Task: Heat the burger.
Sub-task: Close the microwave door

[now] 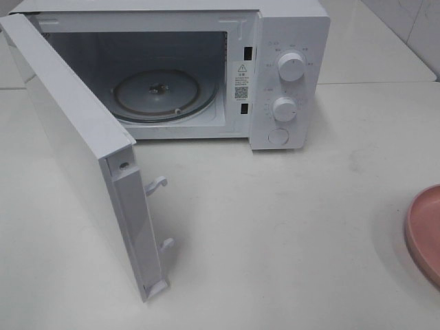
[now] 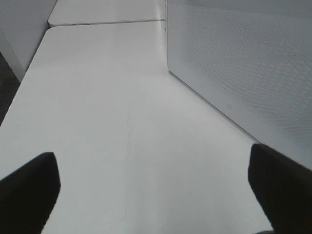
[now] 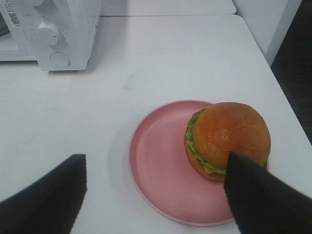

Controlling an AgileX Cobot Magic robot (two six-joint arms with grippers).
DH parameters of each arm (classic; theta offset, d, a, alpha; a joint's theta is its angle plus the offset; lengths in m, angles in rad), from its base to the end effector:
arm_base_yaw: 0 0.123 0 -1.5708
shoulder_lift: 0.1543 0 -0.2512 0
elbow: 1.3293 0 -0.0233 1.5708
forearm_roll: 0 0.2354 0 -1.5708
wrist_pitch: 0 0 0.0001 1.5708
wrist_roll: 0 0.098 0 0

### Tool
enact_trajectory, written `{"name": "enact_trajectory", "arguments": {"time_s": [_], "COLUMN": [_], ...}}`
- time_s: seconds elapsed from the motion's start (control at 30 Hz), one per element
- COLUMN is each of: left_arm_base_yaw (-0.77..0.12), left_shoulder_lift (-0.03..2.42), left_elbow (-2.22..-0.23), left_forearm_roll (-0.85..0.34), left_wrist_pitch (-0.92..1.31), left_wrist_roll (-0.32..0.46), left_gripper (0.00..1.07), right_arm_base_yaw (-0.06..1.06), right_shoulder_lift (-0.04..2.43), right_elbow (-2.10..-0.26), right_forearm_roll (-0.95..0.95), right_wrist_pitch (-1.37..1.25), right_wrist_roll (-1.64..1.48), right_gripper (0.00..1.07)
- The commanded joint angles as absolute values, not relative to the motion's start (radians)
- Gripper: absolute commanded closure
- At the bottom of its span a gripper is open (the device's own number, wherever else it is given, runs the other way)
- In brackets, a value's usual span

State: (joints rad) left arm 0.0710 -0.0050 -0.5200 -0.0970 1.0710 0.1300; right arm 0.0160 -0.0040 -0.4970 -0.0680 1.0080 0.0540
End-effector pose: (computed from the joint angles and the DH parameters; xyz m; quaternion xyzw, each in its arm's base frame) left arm 0.0190 -0.0070 0.2715 0.0277 0.8479 0.0047 0.5294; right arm 0.0240 -0.0053 0.2707 0.0164 0.8383 -0.0149 0.5448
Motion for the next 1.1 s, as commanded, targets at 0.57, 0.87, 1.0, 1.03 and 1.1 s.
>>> {"name": "enact_trajectory", "arguments": {"time_s": [0.57, 0.87, 1.0, 1.03, 1.1], "left_arm_base_yaw": [0.073, 0.073, 0.073, 0.073, 0.073], "left_shoulder_lift": [0.107, 0.274, 0.342, 0.383, 0.405], "left_elbow": [-0.572, -0.572, -0.572, -0.572, -0.572], "left_forearm_roll": [-0.097, -0.09, -0.091, -0.091, -0.091], "left_wrist_pitch": [0.976, 0.792, 0.727, 0.675, 0.642], "left_wrist_roll": [0.126, 0.126, 0.133, 0.133, 0.133], "left_gripper": [0.21, 0.91, 1.07, 1.07, 1.07], "right_arm_base_yaw": [0.013, 0.013, 0.013, 0.013, 0.013], "right_shoulder_lift": [-0.032, -0.032, -0.032, -0.032, -0.032], "right_elbow": [-0.497, -0.497, -0.497, -0.497, -0.497], "right_forearm_roll": [-0.065, -0.065, -0.065, -0.065, -0.065], "right_wrist_pitch": [0.997, 0.997, 0.997, 0.997, 0.997], "right_wrist_roll": [0.041, 0.041, 0.041, 0.041, 0.041], "right_gripper": [0.32, 0.32, 0.32, 0.32, 0.32]}}
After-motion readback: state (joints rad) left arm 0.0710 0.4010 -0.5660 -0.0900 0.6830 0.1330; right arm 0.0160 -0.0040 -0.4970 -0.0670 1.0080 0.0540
